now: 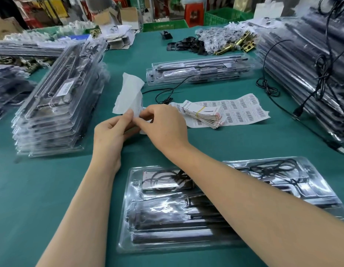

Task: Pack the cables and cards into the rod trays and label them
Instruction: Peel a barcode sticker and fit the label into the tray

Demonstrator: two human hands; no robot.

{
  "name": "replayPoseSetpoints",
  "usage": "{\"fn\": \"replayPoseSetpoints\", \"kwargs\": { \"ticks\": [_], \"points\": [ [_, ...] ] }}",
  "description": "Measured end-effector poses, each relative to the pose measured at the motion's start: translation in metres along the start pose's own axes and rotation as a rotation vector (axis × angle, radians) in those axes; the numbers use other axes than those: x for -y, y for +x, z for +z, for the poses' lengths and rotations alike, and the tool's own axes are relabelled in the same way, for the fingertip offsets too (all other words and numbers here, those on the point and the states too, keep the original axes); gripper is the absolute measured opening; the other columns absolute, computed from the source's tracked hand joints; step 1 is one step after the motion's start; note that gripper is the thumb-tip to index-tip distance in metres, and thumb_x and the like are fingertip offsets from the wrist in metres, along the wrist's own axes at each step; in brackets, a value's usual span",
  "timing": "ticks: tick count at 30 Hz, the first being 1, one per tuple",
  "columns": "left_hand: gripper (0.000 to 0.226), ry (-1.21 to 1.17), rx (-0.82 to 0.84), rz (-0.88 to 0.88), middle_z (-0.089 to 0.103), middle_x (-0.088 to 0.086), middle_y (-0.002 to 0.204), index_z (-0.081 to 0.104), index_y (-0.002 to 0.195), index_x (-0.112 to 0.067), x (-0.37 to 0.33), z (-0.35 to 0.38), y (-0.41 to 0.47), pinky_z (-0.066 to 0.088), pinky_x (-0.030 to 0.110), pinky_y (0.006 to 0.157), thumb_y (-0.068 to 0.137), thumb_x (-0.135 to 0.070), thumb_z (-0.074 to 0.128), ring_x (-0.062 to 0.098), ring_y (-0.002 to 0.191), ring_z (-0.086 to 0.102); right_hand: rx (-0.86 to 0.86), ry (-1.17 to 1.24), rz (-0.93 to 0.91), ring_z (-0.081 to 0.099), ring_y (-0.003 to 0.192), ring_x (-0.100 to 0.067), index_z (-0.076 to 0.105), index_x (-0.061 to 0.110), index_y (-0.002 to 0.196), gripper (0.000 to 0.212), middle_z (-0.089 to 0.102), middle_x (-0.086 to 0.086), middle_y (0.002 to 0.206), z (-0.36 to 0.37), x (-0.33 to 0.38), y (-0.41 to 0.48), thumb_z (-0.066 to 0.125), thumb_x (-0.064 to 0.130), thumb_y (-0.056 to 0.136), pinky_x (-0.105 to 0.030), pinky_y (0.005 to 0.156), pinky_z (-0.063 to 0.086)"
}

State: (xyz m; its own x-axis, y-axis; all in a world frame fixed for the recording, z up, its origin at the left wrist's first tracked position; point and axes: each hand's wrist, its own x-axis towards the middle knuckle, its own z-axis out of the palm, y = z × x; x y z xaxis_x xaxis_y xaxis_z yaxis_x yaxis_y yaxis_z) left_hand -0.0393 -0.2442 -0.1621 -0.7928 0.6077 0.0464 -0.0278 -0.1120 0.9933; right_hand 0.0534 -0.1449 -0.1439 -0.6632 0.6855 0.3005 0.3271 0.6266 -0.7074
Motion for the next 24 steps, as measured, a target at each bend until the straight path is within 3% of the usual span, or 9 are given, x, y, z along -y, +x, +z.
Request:
{"fn": "replayPoseSetpoints", "kwargs": {
  "ticks": [4,11,18,24],
  "points": [
    [0.026,0.018,-0.006,-0.012,0.078,0.015,0.101,0.079,0.091,-0.004,0.001,0.001,-0.002,0.06,0.035,0.088,0.098,-0.027,0.068,0.03,0.099,0.075,0.022,-0.021,-0.026,0.066,0.075,-0.017,0.078,0.021,0.083,0.03,0.073,0.003,0.076,-0.001,0.0,0.0,0.063,0.044,0.096,-0.037,0.066,0.055],
    [0.024,0.044,-0.029,-0.006,0.079,0.013,0.098,0.081,0.087,-0.009,0.001,0.003,-0.003,0.06,0.036,0.087,0.096,-0.028,0.07,0.029,0.095,0.076,0.046,-0.05,-0.003,0.066,0.076,-0.02,0.077,0.02,0.082,0.034,0.074,0.001,0.077,-0.003,0.005,0.0,0.057,0.042,0.097,-0.036,0.066,0.056],
    [0.025,0.058,-0.099,0.002,0.077,0.02,0.097,0.08,0.083,-0.007,0.004,0.003,0.001,0.06,0.039,0.092,0.094,-0.028,0.072,0.036,0.097,0.075,0.01,-0.058,0.056,0.065,0.08,-0.02,0.075,0.022,0.082,0.016,0.072,0.006,0.08,-0.011,0.006,-0.002,0.063,0.028,0.091,-0.036,0.07,0.056],
    [0.022,-0.027,-0.18,-0.012,0.079,0.013,0.091,0.076,0.086,-0.003,0.004,-0.003,0.005,0.06,0.025,0.075,0.096,-0.022,0.071,0.027,0.093,0.077,-0.013,-0.077,0.111,0.068,0.077,-0.023,0.076,0.015,0.083,0.019,0.073,-0.001,0.076,-0.034,-0.009,0.004,0.062,0.024,0.091,-0.038,0.067,0.058]
  ]
}}
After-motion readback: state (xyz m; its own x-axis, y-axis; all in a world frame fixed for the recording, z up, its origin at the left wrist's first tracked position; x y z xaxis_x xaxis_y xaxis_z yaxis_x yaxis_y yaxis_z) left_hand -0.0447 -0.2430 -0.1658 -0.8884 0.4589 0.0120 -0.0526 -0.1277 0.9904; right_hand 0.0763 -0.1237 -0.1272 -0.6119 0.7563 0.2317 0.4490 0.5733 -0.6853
